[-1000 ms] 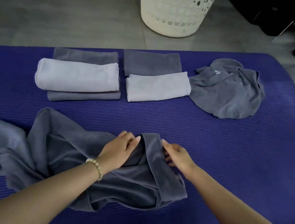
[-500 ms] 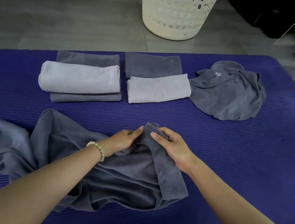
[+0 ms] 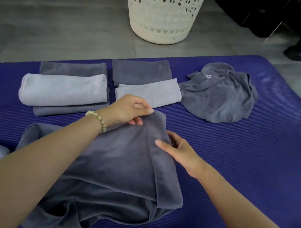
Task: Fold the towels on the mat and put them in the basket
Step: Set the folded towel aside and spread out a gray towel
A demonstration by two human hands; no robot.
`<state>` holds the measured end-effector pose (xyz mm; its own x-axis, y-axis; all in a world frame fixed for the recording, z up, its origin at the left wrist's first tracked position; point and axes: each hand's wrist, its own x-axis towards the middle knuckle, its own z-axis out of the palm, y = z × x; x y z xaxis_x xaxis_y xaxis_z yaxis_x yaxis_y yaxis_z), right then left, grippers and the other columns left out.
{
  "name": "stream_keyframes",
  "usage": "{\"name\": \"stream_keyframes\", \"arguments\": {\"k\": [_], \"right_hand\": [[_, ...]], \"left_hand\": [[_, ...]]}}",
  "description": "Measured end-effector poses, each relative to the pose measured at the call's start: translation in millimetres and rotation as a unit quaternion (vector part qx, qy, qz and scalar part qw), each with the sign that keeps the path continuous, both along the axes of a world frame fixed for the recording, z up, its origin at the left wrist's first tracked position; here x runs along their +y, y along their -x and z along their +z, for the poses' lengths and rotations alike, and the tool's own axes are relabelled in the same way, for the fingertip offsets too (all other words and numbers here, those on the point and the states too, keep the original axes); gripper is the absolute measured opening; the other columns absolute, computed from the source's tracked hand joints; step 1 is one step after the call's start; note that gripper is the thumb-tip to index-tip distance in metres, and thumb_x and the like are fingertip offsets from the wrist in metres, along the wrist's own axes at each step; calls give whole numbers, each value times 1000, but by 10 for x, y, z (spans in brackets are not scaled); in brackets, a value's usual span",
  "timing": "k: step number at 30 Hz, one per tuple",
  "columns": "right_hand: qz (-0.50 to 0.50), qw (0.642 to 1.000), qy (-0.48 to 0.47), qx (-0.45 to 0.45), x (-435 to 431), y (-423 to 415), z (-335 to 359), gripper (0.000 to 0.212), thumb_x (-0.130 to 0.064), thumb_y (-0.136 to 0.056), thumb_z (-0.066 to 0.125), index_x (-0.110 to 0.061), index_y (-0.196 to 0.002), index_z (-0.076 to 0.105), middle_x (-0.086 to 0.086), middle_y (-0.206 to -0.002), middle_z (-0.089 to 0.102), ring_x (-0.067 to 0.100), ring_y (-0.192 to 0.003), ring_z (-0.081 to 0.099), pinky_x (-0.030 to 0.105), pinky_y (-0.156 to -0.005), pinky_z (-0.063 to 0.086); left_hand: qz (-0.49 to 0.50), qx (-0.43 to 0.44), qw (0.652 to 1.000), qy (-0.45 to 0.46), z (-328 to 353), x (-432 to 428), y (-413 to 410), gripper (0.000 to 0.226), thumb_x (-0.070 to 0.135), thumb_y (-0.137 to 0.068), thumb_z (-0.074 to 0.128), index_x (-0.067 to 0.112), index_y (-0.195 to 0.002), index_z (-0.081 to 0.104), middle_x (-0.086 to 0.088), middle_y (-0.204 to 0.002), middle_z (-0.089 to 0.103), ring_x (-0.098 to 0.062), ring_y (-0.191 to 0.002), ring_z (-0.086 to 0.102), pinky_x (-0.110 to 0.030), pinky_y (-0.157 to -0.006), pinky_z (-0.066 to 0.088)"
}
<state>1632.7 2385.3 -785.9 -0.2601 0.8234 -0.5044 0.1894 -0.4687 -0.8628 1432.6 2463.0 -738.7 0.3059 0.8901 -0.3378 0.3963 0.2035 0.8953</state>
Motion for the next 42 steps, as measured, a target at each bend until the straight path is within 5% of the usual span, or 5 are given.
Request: {"name": "stream_keyframes", "arguments": {"k": [12, 19, 22, 27, 42], "right_hand": [[71, 986, 146, 36, -33, -833, -54, 41, -31, -83, 69, -14, -120, 64, -1, -120, 68, 13, -113, 63, 30, -102, 47], [-78, 986, 146, 14, -133, -1399, -267, 37, -32, -88, 66, -9, -116, 67, 7, -115, 70, 20, -108, 66, 35, -98, 50], [-108, 986, 118, -49, -241, -1489, -409, 27, -28, -91, 63, -11, -111, 66, 1, -110, 72, 10, -100, 68, 25, -88, 54], [-87, 981, 99, -139, -529, -1588, -581, 29, -34, -83, 72, -10, -99, 68, 2, -96, 73, 14, -91, 69, 29, -85, 57], [-244, 953, -17, -178, -973, -1427, -565, 22, -23, -86, 70, -11, -75, 55, -6, -45, 51, 5, -35, 41, 19, -37, 35]], "left_hand": [[135, 4, 965, -223, 265, 1193, -745, 10, 15, -96, 55, 19, -87, 57, 6, -73, 55, 3, -61, 53, -13, -66, 44], [35, 90, 989, -108, -465, 828, -1118, 62, 32, -96, 54, 11, -147, 27, -4, -154, 29, -18, -140, 30, -26, -114, 24], [27, 114, 989, -90, -763, 428, -1169, 55, 36, -95, 54, 11, -141, 38, -5, -142, 45, -21, -131, 43, -30, -108, 34], [-128, 145, 974, 121, -1155, -436, -1191, 29, 41, -94, 54, 14, -82, 55, -2, -78, 65, -12, -61, 56, -28, -63, 49], [-93, 12, 970, 223, -1235, -1374, -1595, 21, 28, -88, 68, 8, -94, 70, -1, -84, 71, -6, -75, 66, -18, -72, 55]]}}
